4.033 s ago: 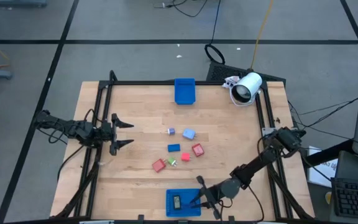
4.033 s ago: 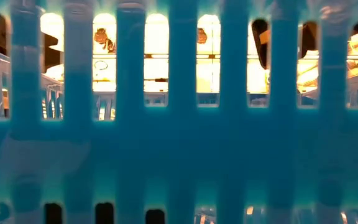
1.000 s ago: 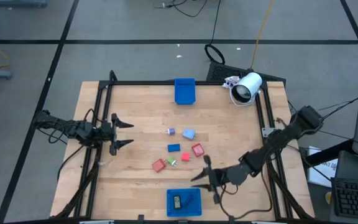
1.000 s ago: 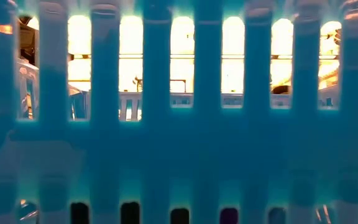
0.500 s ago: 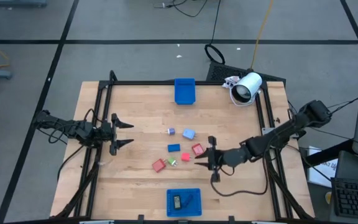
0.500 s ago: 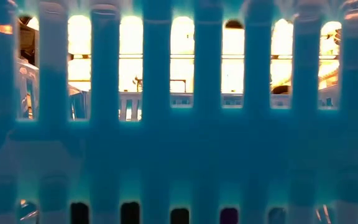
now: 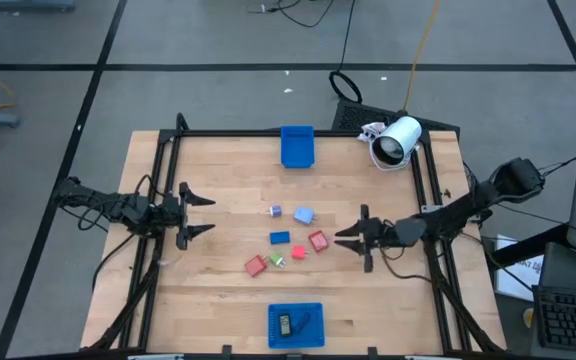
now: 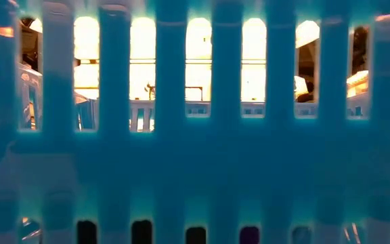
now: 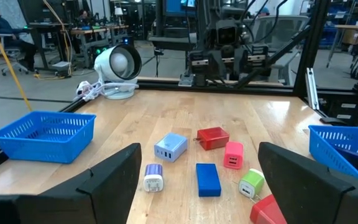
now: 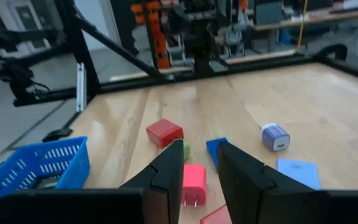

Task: Pick & Place Office items
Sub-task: Put the right red charger adapter into the top blue bin

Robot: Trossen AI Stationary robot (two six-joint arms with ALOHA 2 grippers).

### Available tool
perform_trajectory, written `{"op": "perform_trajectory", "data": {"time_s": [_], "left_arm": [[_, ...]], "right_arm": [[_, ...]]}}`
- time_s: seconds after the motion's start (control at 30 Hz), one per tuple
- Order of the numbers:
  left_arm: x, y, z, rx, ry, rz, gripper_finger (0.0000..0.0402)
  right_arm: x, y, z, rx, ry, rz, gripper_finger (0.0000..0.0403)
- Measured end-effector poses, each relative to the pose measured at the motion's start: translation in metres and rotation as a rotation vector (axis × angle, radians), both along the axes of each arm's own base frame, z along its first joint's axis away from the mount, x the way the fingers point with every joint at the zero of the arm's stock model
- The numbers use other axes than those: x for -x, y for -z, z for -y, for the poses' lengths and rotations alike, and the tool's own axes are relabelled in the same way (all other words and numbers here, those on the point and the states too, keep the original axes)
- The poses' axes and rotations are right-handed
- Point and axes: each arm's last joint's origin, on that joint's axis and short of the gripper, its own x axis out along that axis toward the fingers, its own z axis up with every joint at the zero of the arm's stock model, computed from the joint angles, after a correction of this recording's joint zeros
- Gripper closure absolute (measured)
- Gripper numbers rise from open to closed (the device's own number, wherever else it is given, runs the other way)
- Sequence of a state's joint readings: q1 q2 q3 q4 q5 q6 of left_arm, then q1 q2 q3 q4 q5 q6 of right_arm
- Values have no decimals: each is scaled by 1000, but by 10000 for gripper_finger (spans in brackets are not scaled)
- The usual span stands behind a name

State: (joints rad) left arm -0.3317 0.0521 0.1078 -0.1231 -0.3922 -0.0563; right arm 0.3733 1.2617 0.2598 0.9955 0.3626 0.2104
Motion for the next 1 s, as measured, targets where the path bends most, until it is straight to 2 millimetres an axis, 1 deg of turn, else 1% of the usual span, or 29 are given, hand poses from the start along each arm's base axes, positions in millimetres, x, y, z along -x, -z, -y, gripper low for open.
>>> {"op": "perform_trajectory", "data": {"time_s": [0.1,0.2,0.27,0.37,0.47,0.57,0.67,0.73,0.77,0.9,1.0], "left_arm": [[0,0,0,0,0,0,84],[0,0,0,0,0,0,91],[0,0,0,0,0,0,94],[0,0,0,0,0,0,98],[0,0,0,0,0,0,97],[0,0,0,0,0,0,92],[0,0,0,0,0,0,85],[0,0,0,0,0,-1,81],[0,0,0,-1,0,-3,79],[0,0,0,-1,0,-2,73],[0,0,0,0,0,-1,76]], "right_arm": [[5,4,2,2,2,7,314],[4,2,3,-48,12,22,311],[2,2,2,-89,15,20,299],[-4,1,-1,-98,-7,13,264],[-14,-1,-6,-100,-42,7,215],[-30,-4,-13,-125,-66,2,169],[-49,-4,-20,-123,-62,-11,139],[-62,0,-24,-96,-38,-79,127],[-68,2,-25,-69,-3,-139,122],[-88,13,-29,17,200,-481,111],[-100,16,-32,5,279,-644,110]]}}
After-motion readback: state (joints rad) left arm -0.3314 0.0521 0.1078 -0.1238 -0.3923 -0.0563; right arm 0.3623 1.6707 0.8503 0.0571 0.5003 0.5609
